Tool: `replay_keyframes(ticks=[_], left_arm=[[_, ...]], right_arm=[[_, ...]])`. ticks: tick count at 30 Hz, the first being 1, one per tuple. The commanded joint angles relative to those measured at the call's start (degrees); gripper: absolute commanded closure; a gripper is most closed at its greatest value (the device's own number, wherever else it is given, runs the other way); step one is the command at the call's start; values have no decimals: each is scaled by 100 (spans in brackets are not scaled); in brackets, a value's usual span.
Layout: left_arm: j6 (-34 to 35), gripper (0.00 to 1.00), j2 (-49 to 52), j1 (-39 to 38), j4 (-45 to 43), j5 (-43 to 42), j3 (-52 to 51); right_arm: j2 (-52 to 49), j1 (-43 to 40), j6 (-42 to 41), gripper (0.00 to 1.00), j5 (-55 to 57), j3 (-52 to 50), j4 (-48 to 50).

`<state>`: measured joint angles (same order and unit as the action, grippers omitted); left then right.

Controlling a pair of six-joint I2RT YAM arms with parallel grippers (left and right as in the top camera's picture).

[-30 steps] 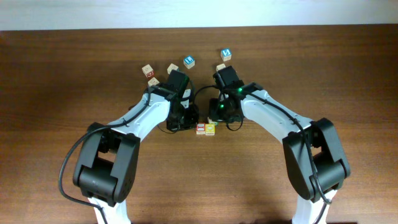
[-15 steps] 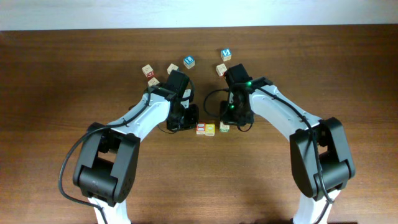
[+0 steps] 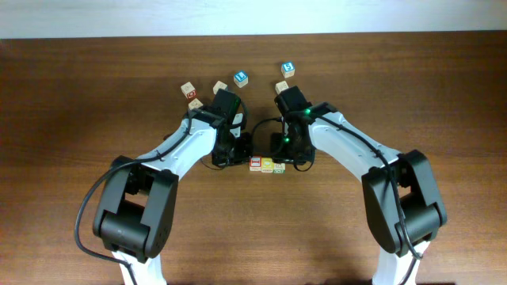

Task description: Rotate 3 blocks

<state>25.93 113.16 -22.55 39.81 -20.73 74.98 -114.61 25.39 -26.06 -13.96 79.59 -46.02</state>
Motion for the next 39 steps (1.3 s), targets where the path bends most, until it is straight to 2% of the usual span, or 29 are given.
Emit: replay_keyframes(ticks=[1,6,9,13,19,22,26,28,30,34,39], left_arm=[[-81,100,42,-24,-11,-92,-17],[-129,100,42,-24,-11,-92,-17],[-142,100,42,-24,-11,-92,-17],[-142,100,42,-22,-11,-94,-17],[-142,100,42,-22,-11,-94,-17],[-142,100,42,-17,-11,-94,-17],[-142,100,42,-17,-11,-94,-17],[-142,100,42,-17,-13,-94,-17],[-142,100,42,-17,-15,-94,-17],[-142,100,42,-17,-13,-92,-17],[-140,100,42,-17,-13,-94,-17]], right_arm=[[-83,81,-28,54,-68,-39,-26],[-72,81,22,52,-66,323,-341],[-72,81,81,46,-37,697,-629],[-17,74,170,46,111,1333,-1134],[297,-146,337,66,118,2116,-2039],[833,-212,334,66,544,2374,-2422],[1628,-55,52,70,1333,2179,-2951],[1880,210,-245,71,1641,1703,-2802],[2022,492,-599,74,1598,905,-2216],[2039,850,-1255,87,918,-868,-369],[2031,953,-1648,94,839,-1943,883]])
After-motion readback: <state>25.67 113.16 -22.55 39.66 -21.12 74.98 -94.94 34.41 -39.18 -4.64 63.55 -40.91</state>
